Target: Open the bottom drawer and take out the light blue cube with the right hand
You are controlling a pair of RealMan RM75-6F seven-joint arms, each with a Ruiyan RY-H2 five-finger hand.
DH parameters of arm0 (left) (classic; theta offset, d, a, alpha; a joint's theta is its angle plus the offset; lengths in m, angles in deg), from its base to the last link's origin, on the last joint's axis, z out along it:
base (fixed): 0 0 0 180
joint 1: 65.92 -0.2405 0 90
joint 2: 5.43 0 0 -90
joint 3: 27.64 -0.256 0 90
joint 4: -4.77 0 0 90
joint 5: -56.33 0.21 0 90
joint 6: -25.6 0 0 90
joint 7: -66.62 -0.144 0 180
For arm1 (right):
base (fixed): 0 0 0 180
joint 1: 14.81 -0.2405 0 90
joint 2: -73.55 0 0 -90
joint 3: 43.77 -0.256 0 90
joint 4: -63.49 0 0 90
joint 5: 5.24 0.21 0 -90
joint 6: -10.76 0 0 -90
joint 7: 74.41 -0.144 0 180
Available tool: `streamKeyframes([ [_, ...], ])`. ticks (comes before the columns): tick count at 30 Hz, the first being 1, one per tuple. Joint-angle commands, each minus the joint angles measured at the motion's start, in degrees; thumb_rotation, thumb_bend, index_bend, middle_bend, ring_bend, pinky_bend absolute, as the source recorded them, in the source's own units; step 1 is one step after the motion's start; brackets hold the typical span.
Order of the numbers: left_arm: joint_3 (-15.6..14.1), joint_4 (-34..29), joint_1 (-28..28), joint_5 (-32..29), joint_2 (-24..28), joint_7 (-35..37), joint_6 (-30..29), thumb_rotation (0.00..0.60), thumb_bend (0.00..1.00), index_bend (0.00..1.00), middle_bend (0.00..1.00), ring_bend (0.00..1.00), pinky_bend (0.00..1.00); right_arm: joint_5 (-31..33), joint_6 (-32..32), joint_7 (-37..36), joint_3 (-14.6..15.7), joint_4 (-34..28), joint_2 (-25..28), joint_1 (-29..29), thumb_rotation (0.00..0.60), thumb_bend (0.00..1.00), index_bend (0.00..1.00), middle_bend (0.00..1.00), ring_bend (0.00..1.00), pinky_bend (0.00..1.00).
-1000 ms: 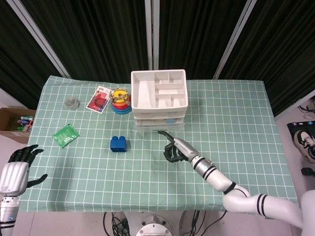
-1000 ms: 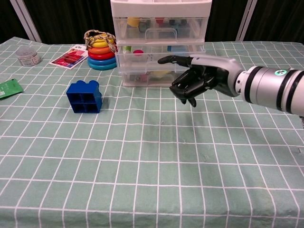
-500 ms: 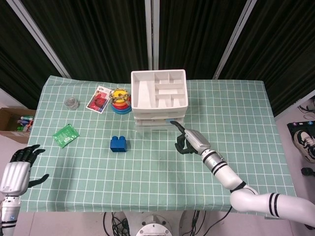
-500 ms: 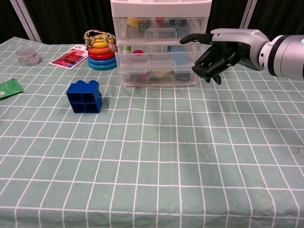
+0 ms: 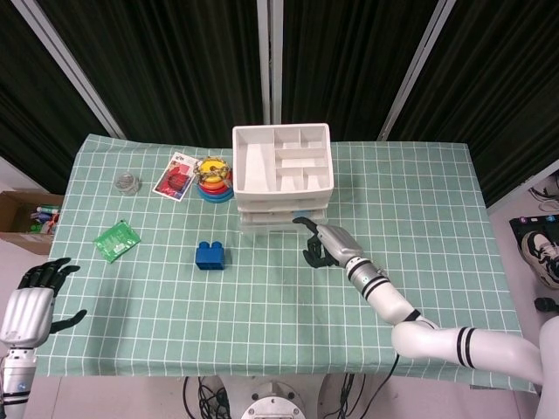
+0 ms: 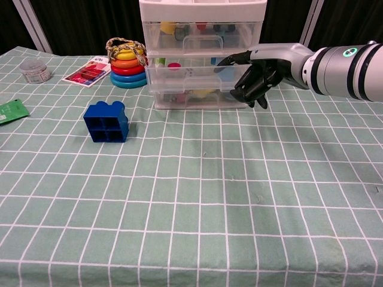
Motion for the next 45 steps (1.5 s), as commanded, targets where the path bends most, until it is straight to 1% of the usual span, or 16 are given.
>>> streamKeyframes([
  [1,0.01,0.27,0.0,-0.12,-0.13,0.23,0.11,0.6,0.0,0.26,0.18,0.16,0.19,-0.69,0.54,-0.55,0.46,-1.54,0.89,0.82,0.6,0.47,0.19,0.71,0.61,0.68],
  [15,0.02,1.04,0.31,0.2,-0.55,0.82,0.29,0.6,0.0,0.26,0.18,0.16,0.19,-6.43,1.51,-1.42,3.67,-10.34,5.92,4.2,0.6,0.47,0.19,0.71,0.61,0.68],
  [24,-0.13,1.07,0.14,0.12,-0.58,0.99,0.23,0.6,0.0,0.26,0.18,0.16,0.19,-9.37,2.26,-1.49,5.17,-13.55,7.75,5.49,0.6,0.47,0.19,0.71,0.61,0.68],
  [25,-0.15,1.09,0.15,0.13,-0.58,0.99,0.27,0.6,0.0,0.26,0.18,0.16,0.19,-9.61,2.23,-1.46,5.29,-13.58,7.86,5.52,0.6,0.47,0.17,0.71,0.61,0.68],
  [27,-0.16,1.13,0.1,0.12,-0.58,1.01,0.2,0.6,0.0,0.26,0.18,0.16,0.19,-10.31,2.71,-1.23,5.49,-13.5,7.89,5.7,0.6,0.43,0.08,0.72,0.62,0.68],
  [28,-0.16,1.12,0.04,0.13,-0.57,1.05,0.09,0.6,0.0,0.26,0.18,0.16,0.19,-10.7,3.12,-1.21,5.49,-13.57,7.86,5.87,0.6,0.4,0.03,0.73,0.62,0.68],
  [29,-0.15,1.1,-0.03,0.14,-0.54,1.09,-0.05,0.6,0.0,0.26,0.18,0.16,0.19,-11.11,3.39,-1.25,5.5,-13.81,7.99,6.02,0.6,0.36,0.0,0.73,0.62,0.68],
  [31,-0.15,1.08,-0.24,0.16,-0.44,1.12,-0.43,0.6,0.0,0.26,0.18,0.16,0.19,-12.1,3.47,-1.38,5.38,-15.06,9.17,6.23,0.6,0.34,0.0,0.73,0.62,0.68],
  [34,-0.13,0.98,-0.56,0.16,-0.36,1.35,-0.99,0.6,0.0,0.26,0.18,0.16,0.19,-13.69,3.89,-0.44,4.8,-17.69,12.13,6.11,0.6,0.33,0.0,0.73,0.62,0.68],
  [37,-0.15,0.82,-0.75,0.4,-0.34,1.39,-1.44,0.6,0.0,0.26,0.18,0.16,0.19,-13.32,4.61,2.42,3.16,-19.99,15.31,4.6,0.6,0.33,0.01,0.74,0.64,0.68],
  [38,-0.16,0.77,-0.78,0.51,-0.35,1.36,-1.58,0.6,0.0,0.26,0.18,0.16,0.19,-12.47,4.89,3.88,2.52,-20.26,16.04,3.72,0.6,0.33,0.04,0.75,0.65,0.69],
  [40,-0.19,0.59,-0.87,0.85,-0.32,1.19,-1.95,0.6,0.0,0.26,0.18,0.16,0.19,-9.58,5.87,9.38,1.5,-20.01,17.0,0.81,0.6,0.33,0.09,0.77,0.67,0.7],
  [43,-0.28,0.27,-1.11,1.18,-0.27,0.97,-2.48,0.6,0.0,0.26,0.18,0.16,0.19,-2.35,7.34,19.3,1.3,-18.75,16.33,-4.82,0.6,0.34,0.16,0.81,0.72,0.74],
  [45,-0.3,0.15,-1.31,1.21,-0.29,0.93,-2.77,0.6,0.0,0.26,0.18,0.16,0.19,3.51,8.27,26.32,2.05,-17.31,14.88,-9.21,0.6,0.34,0.21,0.83,0.75,0.76],
])
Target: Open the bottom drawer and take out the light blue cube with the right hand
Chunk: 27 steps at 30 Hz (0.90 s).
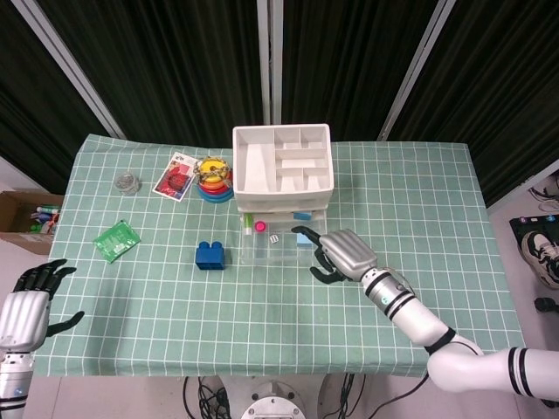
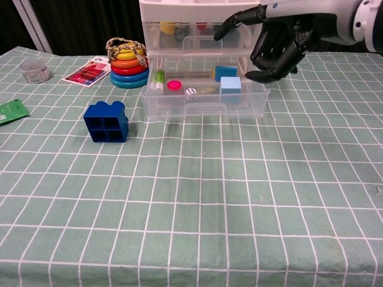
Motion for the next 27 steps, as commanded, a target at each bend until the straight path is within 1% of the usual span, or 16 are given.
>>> streamKeyframes([
  [1,-0.04,-0.08,-0.22,0.04,-0.04,-0.07,-0.28,0.6,0.0,0.26,0.18,0.16,0.19,13.48,2.96,16.84,0.19,2.62,-1.85,-10.77,0.6,0.34,0.23,0.84,0.76,0.77],
  [2,-0.08,-0.05,-0.32,0.01,-0.09,-0.05,-0.34,0.6,0.0,0.26,0.18,0.16,0.19,16.38,3.86,20.39,0.83,3.82,-3.2,-13.03,0.6,0.34,0.24,0.85,0.77,0.79],
  [3,-0.13,-0.03,-0.37,0.02,-0.12,-0.03,-0.34,0.6,0.0,0.26,0.18,0.16,0.19,18.43,4.77,22.63,1.18,4.77,-4.37,-14.51,0.6,0.31,0.25,0.87,0.79,0.8],
  [5,-0.23,0.07,-0.44,0.03,-0.18,0.04,-0.28,0.6,0.0,0.26,0.18,0.16,0.19,21.95,6.61,26.02,1.61,6.67,-6.87,-16.87,0.6,0.21,0.26,0.89,0.81,0.83],
  [7,-0.34,0.28,-0.48,0.02,-0.26,0.14,-0.12,0.6,0.0,0.26,0.18,0.16,0.19,25.72,7.73,28.12,1.6,8.45,-9.11,-18.81,0.6,0.16,0.27,0.91,0.83,0.85],
  [10,-0.39,0.56,-0.51,-0.1,-0.37,0.43,0.08,0.6,0.0,0.26,0.18,0.16,0.19,30.22,7.47,29.89,1.65,10.74,-11.27,-20.94,0.6,0.12,0.27,0.92,0.85,0.87],
  [16,-0.42,1.3,-0.66,-0.23,-0.67,1.09,0.17,0.6,0.0,0.26,0.18,0.16,0.19,36.43,7.62,33.68,3.26,12.08,-12.62,-23.77,0.6,0.12,0.28,0.93,0.86,0.87],
  [19,-0.33,1.76,-0.65,-0.36,-0.88,1.49,0.26,0.6,0.0,0.26,0.18,0.16,0.19,38.01,8.63,34.88,3.83,12.79,-13.4,-24.54,0.6,0.16,0.29,0.93,0.86,0.88],
  [27,-0.39,2.72,-0.87,-0.4,-1.24,2.28,0.21,0.6,0.0,0.26,0.18,0.16,0.19,41.56,9.14,36.81,4.78,15.0,-15.23,-25.72,0.6,0.16,0.3,0.93,0.86,0.88],
])
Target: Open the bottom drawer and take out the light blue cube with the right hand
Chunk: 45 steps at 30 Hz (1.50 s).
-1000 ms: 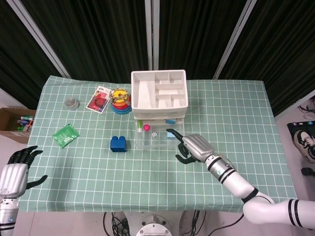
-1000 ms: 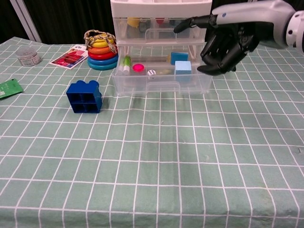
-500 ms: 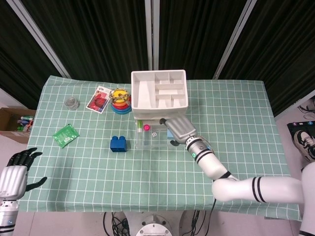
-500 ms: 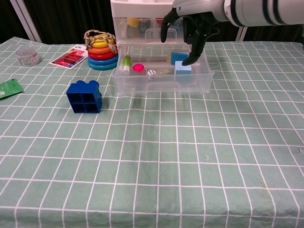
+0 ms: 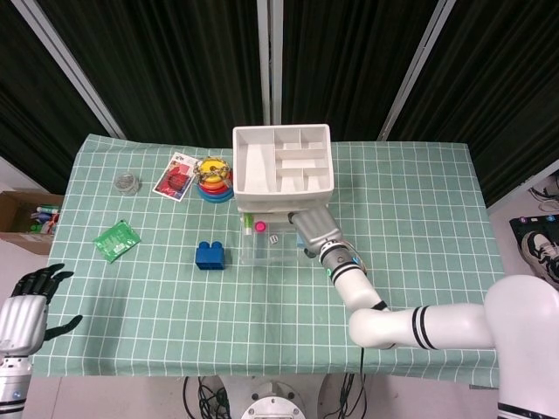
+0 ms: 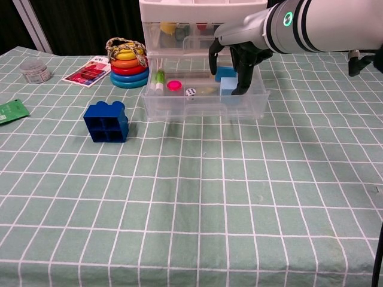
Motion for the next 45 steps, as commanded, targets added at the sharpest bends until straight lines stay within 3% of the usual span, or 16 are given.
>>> streamKeyframes([
  [1,0.03,0.2,-0.11,-0.11,-0.07,0.19,-0.07,0.6,0.0,0.26,0.18,0.16,0.19,1.04,-0.15,0.81,0.47,1.11,-0.77,-0.44,0.6,0.16,0.3,0.93,0.86,0.88],
  [5,0.13,0.54,-0.26,-0.16,-0.28,0.5,-0.31,0.6,0.0,0.26,0.18,0.16,0.19,2.01,-0.34,1.66,0.76,2.58,-2.02,-0.95,0.6,0.16,0.32,0.93,0.86,0.88],
  [12,0.21,1.08,-0.32,-0.27,-0.52,1.0,-0.24,0.6,0.0,0.26,0.18,0.16,0.19,2.04,0.67,2.14,0.55,4.17,-3.66,-1.15,0.6,0.27,0.55,0.94,0.87,0.9],
  [15,0.3,1.2,-0.38,-0.21,-0.51,1.08,-0.47,0.6,0.0,0.26,0.18,0.16,0.19,-0.3,1.27,0.85,-0.13,3.53,-3.31,-0.49,0.6,0.32,0.58,0.94,0.87,0.9],
  [20,0.41,0.81,-0.46,-0.16,-0.09,0.86,-0.69,0.6,0.0,0.26,0.18,0.16,0.19,-6.99,2.94,-3.35,-1.76,-2.51,0.22,2.01,0.6,0.33,0.6,0.94,0.87,0.9],
  [25,0.55,-0.11,-0.43,0.34,0.45,0.21,-1.21,0.6,0.0,0.26,0.18,0.16,0.19,-19.23,6.05,-10.43,-2.18,-13.6,6.06,7.6,0.6,0.33,0.6,0.94,0.87,0.9],
  [28,0.49,-0.79,-0.42,0.59,0.67,-0.29,-1.31,0.6,0.0,0.26,0.18,0.16,0.19,-27.57,6.1,-14.77,-0.32,-19.61,9.04,11.72,0.6,0.33,0.6,0.94,0.87,0.9],
  [32,0.38,-1.6,-0.36,0.88,0.69,-0.96,-1.28,0.6,0.0,0.26,0.18,0.16,0.19,-36.56,4.0,-17.54,4.36,-21.91,9.6,15.59,0.6,0.33,0.6,0.94,0.87,0.9],
  [39,0.12,-2.56,-0.58,1.39,0.74,-1.87,-1.71,0.6,0.0,0.26,0.18,0.16,0.19,-43.89,1.87,-13.49,11.36,-14.97,1.83,18.2,0.6,0.33,0.57,0.93,0.87,0.9],
  [42,0.09,-2.62,-0.81,1.37,0.72,-1.82,-1.99,0.6,0.0,0.26,0.18,0.16,0.19,-43.6,1.65,-11.12,12.57,-10.65,-2.15,18.77,0.6,0.33,0.55,0.93,0.87,0.9],
  [45,-0.01,-2.46,-0.95,1.48,0.62,-1.71,-2.16,0.6,0.0,0.26,0.18,0.16,0.19,-42.76,1.11,-8.98,13.22,-7.25,-5.35,19.01,0.6,0.33,0.47,0.93,0.87,0.9],
])
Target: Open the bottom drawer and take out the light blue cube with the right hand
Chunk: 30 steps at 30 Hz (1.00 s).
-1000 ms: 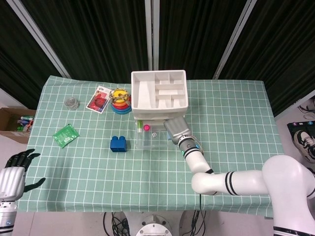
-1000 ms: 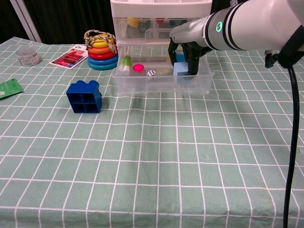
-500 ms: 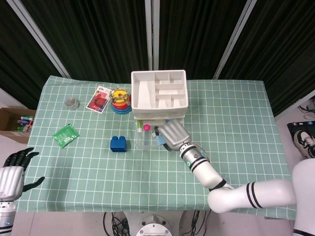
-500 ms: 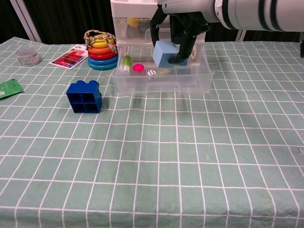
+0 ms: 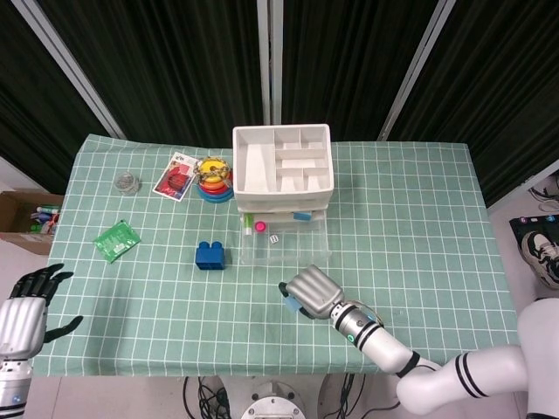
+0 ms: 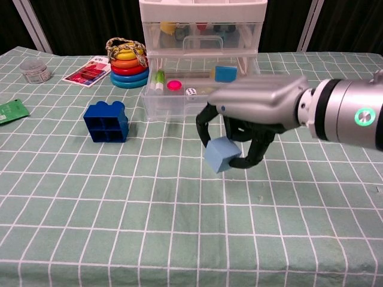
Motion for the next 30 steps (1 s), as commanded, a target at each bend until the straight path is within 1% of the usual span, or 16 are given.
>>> streamKeyframes([
  [1,-0.08,0.12,-0.08,0.09,-0.08,0.06,-0.07,0.6,0.0,0.26,0.18,0.16,0.19,0.34,-0.85,3.33,1.66,4.7,-4.65,1.0,0.6,0.33,0.41,0.93,0.87,0.9],
  [2,-0.12,0.18,-0.11,0.14,-0.09,0.07,-0.09,0.6,0.0,0.26,0.18,0.16,0.19,0.44,-0.97,3.9,1.85,5.14,-5.16,1.06,0.6,0.33,0.37,0.93,0.87,0.9],
  [4,-0.09,0.35,-0.18,0.26,-0.03,0.15,-0.31,0.6,0.0,0.26,0.18,0.16,0.19,0.37,-0.81,4.7,1.98,5.02,-5.53,1.33,0.6,0.33,0.22,0.93,0.87,0.9],
  [6,-0.02,0.4,-0.27,0.34,0.06,0.34,-0.58,0.6,0.0,0.26,0.18,0.16,0.19,-0.58,0.47,4.79,1.64,3.51,-4.59,1.94,0.6,0.32,0.07,0.92,0.87,0.9],
  [7,0.01,0.43,-0.29,0.35,0.07,0.45,-0.65,0.6,0.0,0.26,0.18,0.16,0.19,-1.43,1.52,4.48,1.34,2.51,-3.83,2.43,0.6,0.31,0.03,0.92,0.87,0.9],
  [8,0.03,0.47,-0.29,0.36,0.07,0.53,-0.67,0.6,0.0,0.26,0.18,0.16,0.19,-2.58,2.83,3.96,1.06,1.41,-2.87,3.08,0.6,0.3,0.0,0.91,0.87,0.9],
  [11,0.06,0.75,-0.17,0.44,-0.02,0.76,-0.51,0.6,0.0,0.26,0.18,0.16,0.19,-7.99,9.36,1.63,0.81,-2.86,2.29,6.7,0.6,0.29,0.0,0.9,0.86,0.9],
  [14,0.17,0.98,-0.02,0.43,-0.08,0.88,-0.35,0.6,0.0,0.26,0.18,0.16,0.19,-12.58,15.93,-0.17,1.65,-5.13,7.21,10.91,0.6,0.29,0.0,0.79,0.76,0.88],
  [16,0.36,1.24,0.08,0.2,-0.13,0.62,-0.22,0.6,0.0,0.26,0.18,0.16,0.19,-15.18,20.48,-2.16,2.71,-5.8,10.71,14.59,0.6,0.29,0.0,0.65,0.61,0.8],
  [18,0.63,1.6,0.2,-0.18,-0.19,-0.5,-0.06,0.6,0.0,0.26,0.18,0.16,0.19,-17.24,24.24,-5.43,3.81,-5.54,13.73,18.39,0.6,0.29,0.0,0.48,0.4,0.61],
  [19,0.74,1.83,0.24,-0.37,-0.22,-1.41,0.0,0.6,0.0,0.26,0.18,0.16,0.19,-17.92,25.53,-7.25,4.34,-5.18,14.9,20.04,0.6,0.29,0.0,0.37,0.23,0.44],
  [21,0.98,2.18,0.3,-0.77,-0.3,-3.82,0.06,0.6,0.0,0.26,0.18,0.16,0.19,-19.17,28.23,-12.05,5.4,-3.9,17.37,23.86,0.6,0.29,0.0,0.2,0.04,0.19],
  [22,1.05,2.07,0.31,-0.92,-0.31,-4.47,0.09,0.6,0.0,0.26,0.18,0.16,0.19,-19.59,29.17,-14.31,5.85,-3.18,18.24,25.49,0.6,0.29,0.0,0.14,0.01,0.1],
  [24,1.07,1.33,0.35,-1.06,-0.27,-4.72,0.25,0.6,0.0,0.26,0.18,0.16,0.19,-20.8,30.98,-20.26,6.91,-1.17,19.92,29.21,0.6,0.29,0.0,0.04,0.0,0.01],
  [26,0.93,0.51,0.38,-0.8,-0.15,-4.31,0.29,0.6,0.0,0.26,0.18,0.16,0.19,-22.28,32.48,-25.5,7.87,0.85,20.87,32.38,0.6,0.28,0.0,0.0,0.0,0.0],
  [30,0.31,-0.96,0.35,0.73,-0.32,-3.98,-0.27,0.6,0.0,0.26,0.18,0.16,0.19,-26.05,35.75,-34.21,9.74,5.5,21.66,38.92,0.6,0.28,0.0,0.0,0.0,0.0],
])
